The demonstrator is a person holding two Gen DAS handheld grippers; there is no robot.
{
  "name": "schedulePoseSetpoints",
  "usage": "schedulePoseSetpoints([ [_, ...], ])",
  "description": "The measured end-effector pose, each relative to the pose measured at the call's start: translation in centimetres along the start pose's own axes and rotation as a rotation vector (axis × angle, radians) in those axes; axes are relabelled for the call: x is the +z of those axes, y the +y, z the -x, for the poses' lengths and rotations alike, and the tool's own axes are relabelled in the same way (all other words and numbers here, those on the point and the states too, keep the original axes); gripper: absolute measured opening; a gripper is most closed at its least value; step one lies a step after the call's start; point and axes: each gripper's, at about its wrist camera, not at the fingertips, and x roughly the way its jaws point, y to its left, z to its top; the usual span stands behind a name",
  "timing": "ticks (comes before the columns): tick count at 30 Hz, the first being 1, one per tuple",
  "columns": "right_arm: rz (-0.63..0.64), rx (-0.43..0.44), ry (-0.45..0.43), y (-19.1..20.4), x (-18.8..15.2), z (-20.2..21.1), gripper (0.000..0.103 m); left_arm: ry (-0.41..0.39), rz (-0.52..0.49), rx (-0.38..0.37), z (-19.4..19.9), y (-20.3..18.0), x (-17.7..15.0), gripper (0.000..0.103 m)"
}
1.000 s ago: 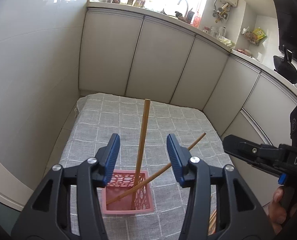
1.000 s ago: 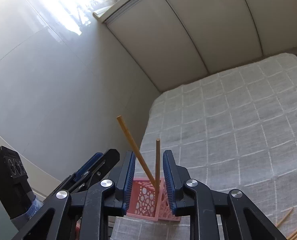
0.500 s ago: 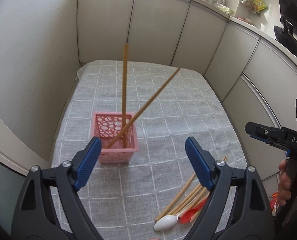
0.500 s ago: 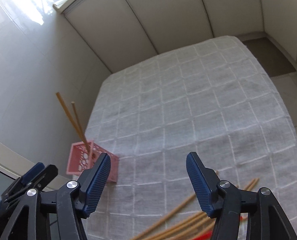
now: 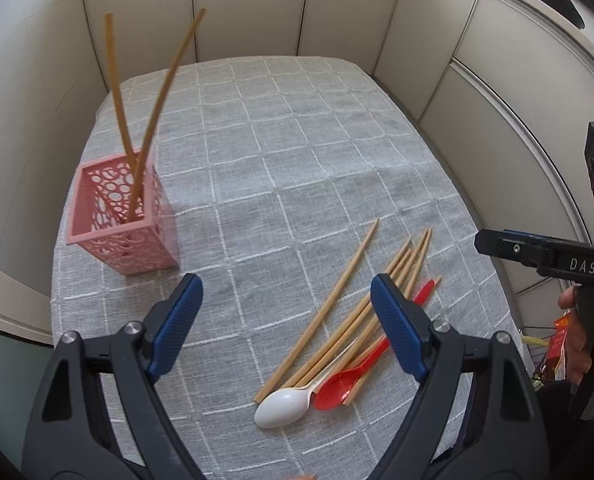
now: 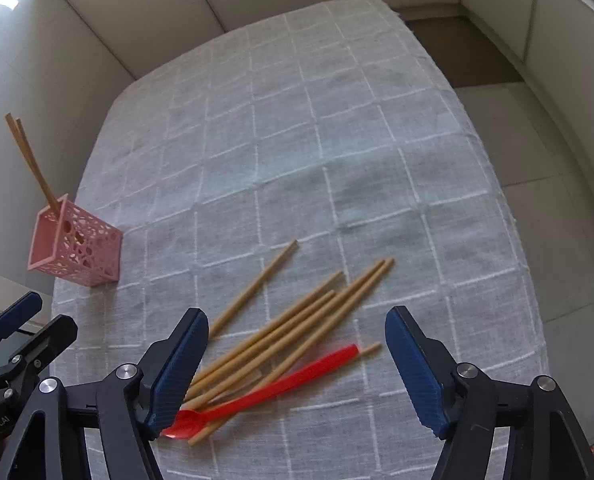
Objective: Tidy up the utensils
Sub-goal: 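Grasp another wooden chopstick with the left gripper while the right gripper grasps one too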
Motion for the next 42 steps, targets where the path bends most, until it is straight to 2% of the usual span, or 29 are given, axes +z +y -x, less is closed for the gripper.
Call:
schedulePoseSetpoints([
  [3,-0.014,-0.027,0.032,-1.4,-0.3,-0.8,0.079,0.061,-0.004,-0.018,-1.7,-0.8,-0.4,0.086],
  [7,-0.016,-0.063,0.071,-2.4,-0.5,-1.8,0.079,0.117,-0.022,-0.004,-3.8,-1.8,-0.8,0.086],
  [14,0.007,-0.087,0.117,-3.4,-1.0,-3.4,0.081,0.159,-0.046,-0.019,-7.2,-2.5,-0.9,0.086],
  [21,-0.018,-0.092,0.165,-4.9,-1.1,-4.6,0.081,0.154,-0.069,-0.058,-9.2,-3.0,-0.2,0.084],
  [26,-0.039,-0.098,0.169,-5.7,-0.6,-4.8,0.081,0.153,-0.056,-0.118,-10.1,-3.4,0.6,0.059],
  [35,-0.081,-0.078,0.186,-6.7,0.0,-5.4,0.081,0.159,-0.138,-0.168,-12.8,-6.0,1.5,0.035],
  [37,-0.093,-0.077,0.191,-6.9,0.1,-5.6,0.081,0.133,-0.146,-0.164,-13.3,-6.5,1.6,0.031],
  [39,-0.108,-0.069,0.199,-7.1,0.2,-5.9,0.081,0.124,-0.156,-0.136,-13.5,-6.7,1.8,0.013],
  [42,-0.121,-0.056,0.207,-7.2,0.4,-6.4,0.081,0.137,-0.137,-0.114,-13.8,-6.8,2.2,0.012],
])
